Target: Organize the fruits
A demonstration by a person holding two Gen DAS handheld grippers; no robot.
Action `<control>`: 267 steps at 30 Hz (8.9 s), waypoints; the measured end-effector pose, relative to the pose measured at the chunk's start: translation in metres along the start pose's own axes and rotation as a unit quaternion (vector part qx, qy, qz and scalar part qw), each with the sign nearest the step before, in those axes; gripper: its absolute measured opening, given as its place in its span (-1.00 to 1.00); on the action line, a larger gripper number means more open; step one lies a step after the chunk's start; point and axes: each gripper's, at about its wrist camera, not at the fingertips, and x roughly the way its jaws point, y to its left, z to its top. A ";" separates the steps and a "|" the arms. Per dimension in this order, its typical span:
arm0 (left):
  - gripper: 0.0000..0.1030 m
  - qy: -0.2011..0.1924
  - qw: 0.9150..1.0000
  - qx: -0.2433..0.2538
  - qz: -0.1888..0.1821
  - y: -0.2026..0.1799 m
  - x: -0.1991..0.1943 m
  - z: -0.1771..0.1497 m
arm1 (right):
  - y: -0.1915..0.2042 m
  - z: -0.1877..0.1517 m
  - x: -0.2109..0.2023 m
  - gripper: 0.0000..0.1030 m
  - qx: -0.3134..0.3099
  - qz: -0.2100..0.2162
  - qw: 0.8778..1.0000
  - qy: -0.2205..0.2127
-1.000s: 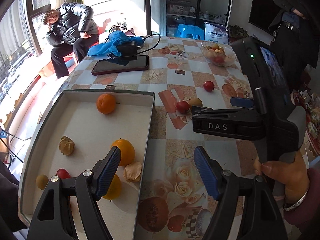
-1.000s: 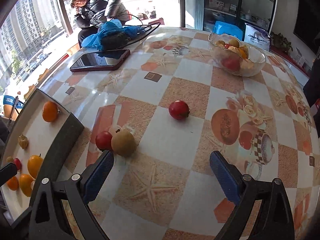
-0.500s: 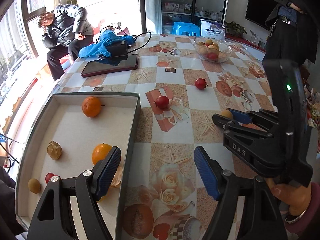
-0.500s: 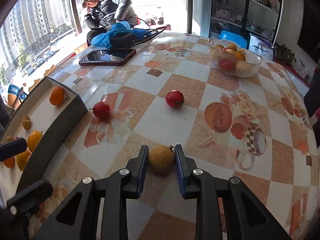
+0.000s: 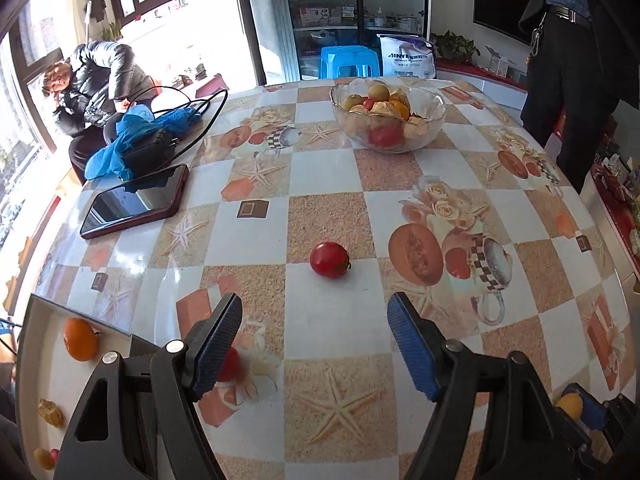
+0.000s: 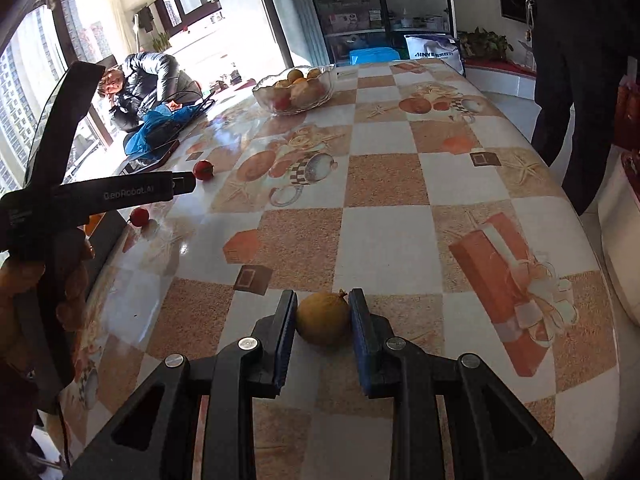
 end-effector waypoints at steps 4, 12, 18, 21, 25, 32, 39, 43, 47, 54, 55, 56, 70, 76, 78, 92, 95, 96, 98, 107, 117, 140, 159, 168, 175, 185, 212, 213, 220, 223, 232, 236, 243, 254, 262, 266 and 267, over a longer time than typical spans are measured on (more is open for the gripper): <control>0.39 0.010 1.000 0.010 0.018 -0.010 0.025 0.019 | 0.003 -0.001 0.001 -0.45 -0.003 -0.009 1.000 -0.003; -0.51 0.014 0.999 0.005 0.030 -0.019 0.031 0.009 | -0.001 -0.003 -0.001 -0.45 0.003 -0.001 1.000 -0.004; -0.50 -0.025 0.998 0.031 0.042 -0.025 -0.029 -0.078 | 0.001 -0.003 0.000 -0.45 -0.001 -0.005 1.000 -0.003; -0.50 -0.020 0.999 0.002 0.028 -0.010 -0.062 -0.123 | 0.003 -0.008 -0.004 -0.45 -0.009 -0.004 1.000 0.003; -0.49 -0.020 0.999 -0.041 0.010 0.010 -0.091 -0.162 | 0.016 -0.030 -0.021 -0.45 -0.031 -0.004 0.999 0.016; -0.20 -0.028 0.999 -0.045 -0.001 0.011 -0.095 -0.166 | 0.040 -0.064 -0.038 -0.42 -0.112 -0.033 0.993 0.009; 0.12 -0.035 0.997 -0.060 -0.022 0.027 -0.101 -0.178 | 0.015 -0.056 -0.037 0.86 -0.042 -0.005 0.999 0.011; 0.12 -0.037 0.994 -0.090 -0.058 0.043 -0.106 -0.178 | 0.014 -0.057 -0.039 0.87 -0.036 0.000 0.999 0.009; 0.13 -0.040 0.994 -0.089 -0.046 0.052 -0.109 -0.174 | 0.015 -0.058 -0.039 0.87 -0.036 0.001 0.999 0.008; 0.16 -0.024 0.999 -0.043 0.004 0.022 -0.090 -0.164 | 0.017 -0.058 -0.039 0.87 -0.040 -0.004 0.999 0.009; 0.16 -0.024 0.999 -0.042 0.002 0.019 -0.089 -0.163 | 0.018 -0.058 -0.039 0.87 -0.043 -0.008 0.999 0.011; 0.18 -0.023 0.999 -0.047 -0.006 0.018 -0.088 -0.163 | 0.019 -0.058 -0.038 0.87 -0.048 -0.014 0.999 0.013; 0.63 -0.018 0.999 -0.040 -0.025 0.015 -0.083 -0.162 | 0.037 -0.061 -0.024 1.00 -0.100 -0.058 0.992 0.042; 0.94 -0.006 0.999 -0.033 -0.032 0.013 -0.080 -0.162 | 0.037 -0.061 -0.024 1.00 -0.100 -0.058 0.992 0.042; 1.00 -0.003 0.999 -0.029 -0.029 0.011 -0.079 -0.162 | 0.037 -0.061 -0.024 1.00 -0.100 -0.058 0.992 0.042; 1.00 -0.003 0.999 -0.030 -0.030 0.012 -0.080 -0.163 | 0.037 -0.061 -0.024 1.00 -0.100 -0.058 0.992 0.042; 1.00 -0.003 0.999 -0.030 -0.030 0.012 -0.080 -0.163 | 0.037 -0.061 -0.024 1.00 -0.100 -0.058 0.992 0.042; 1.00 -0.003 0.999 -0.030 -0.030 0.012 -0.079 -0.163 | 0.037 -0.061 -0.024 1.00 -0.100 -0.058 0.992 0.042; 1.00 -0.003 0.999 -0.030 -0.030 0.012 -0.080 -0.163 | 0.037 -0.061 -0.024 1.00 -0.100 -0.058 0.992 0.042; 1.00 -0.003 0.999 -0.030 -0.030 0.012 -0.080 -0.162 | 0.036 -0.061 -0.024 1.00 -0.100 -0.058 0.992 0.042; 1.00 -0.002 0.999 -0.030 -0.030 0.012 -0.079 -0.162 | 0.036 -0.062 -0.024 1.00 -0.100 -0.058 0.992 0.042; 1.00 -0.003 0.999 -0.030 -0.030 0.012 -0.080 -0.163 | 0.036 -0.062 -0.024 1.00 -0.099 -0.058 0.993 0.041; 1.00 -0.002 0.999 -0.030 -0.030 0.012 -0.080 -0.163 | 0.035 -0.062 -0.024 1.00 -0.099 -0.058 0.993 0.041; 1.00 -0.002 0.999 -0.030 -0.030 0.012 -0.080 -0.163 | 0.035 -0.062 -0.025 1.00 -0.099 -0.058 0.993 0.041; 1.00 -0.002 0.999 -0.030 -0.030 0.012 -0.080 -0.163 | 0.035 -0.062 -0.025 1.00 -0.099 -0.058 0.993 0.041; 1.00 -0.002 0.999 -0.030 -0.030 0.012 -0.080 -0.163 | 0.036 -0.062 -0.024 1.00 -0.099 -0.058 0.993 0.041; 1.00 -0.002 0.999 -0.030 -0.031 0.012 -0.080 -0.162 | 0.035 -0.062 -0.025 1.00 -0.099 -0.058 0.993 0.041; 1.00 -0.002 0.999 -0.030 -0.031 0.012 -0.080 -0.162 | 0.035 -0.062 -0.025 1.00 -0.099 -0.058 0.993 0.040; 1.00 -0.002 0.999 -0.030 -0.030 0.012 -0.080 -0.162 | 0.035 -0.062 -0.024 1.00 -0.099 -0.058 0.993 0.040; 1.00 -0.002 0.999 -0.030 -0.030 0.012 -0.080 -0.162 | 0.035 -0.062 -0.025 1.00 -0.098 -0.058 0.993 0.040; 1.00 -0.002 0.999 -0.030 -0.030 0.012 -0.080 -0.162 | 0.035 -0.062 -0.025 1.00 -0.099 -0.058 0.993 0.040; 1.00 -0.002 0.999 -0.030 -0.030 0.012 -0.080 -0.163 | 0.035 -0.062 -0.025 1.00 -0.099 -0.058 0.993 0.040; 1.00 -0.002 0.999 -0.030 -0.030 0.012 -0.080 -0.163 | 0.035 -0.062 -0.024 1.00 -0.098 -0.058 0.993 0.040; 1.00 -0.002 0.999 -0.030 -0.030 0.012 -0.080 -0.162 | 0.035 -0.062 -0.024 1.00 -0.098 -0.058 0.993 0.040; 1.00 -0.002 0.999 -0.030 -0.031 0.012 -0.080 -0.163 | 0.035 -0.062 -0.024 1.00 -0.098 -0.058 0.993 0.040; 1.00 -0.002 0.999 -0.030 -0.031 0.012 -0.080 -0.162 | 0.035 -0.062 -0.024 1.00 -0.098 -0.058 0.993 0.040; 1.00 -0.002 0.999 -0.030 -0.030 0.012 -0.080 -0.162 | 0.035 -0.062 -0.024 1.00 -0.098 -0.058 0.993 0.040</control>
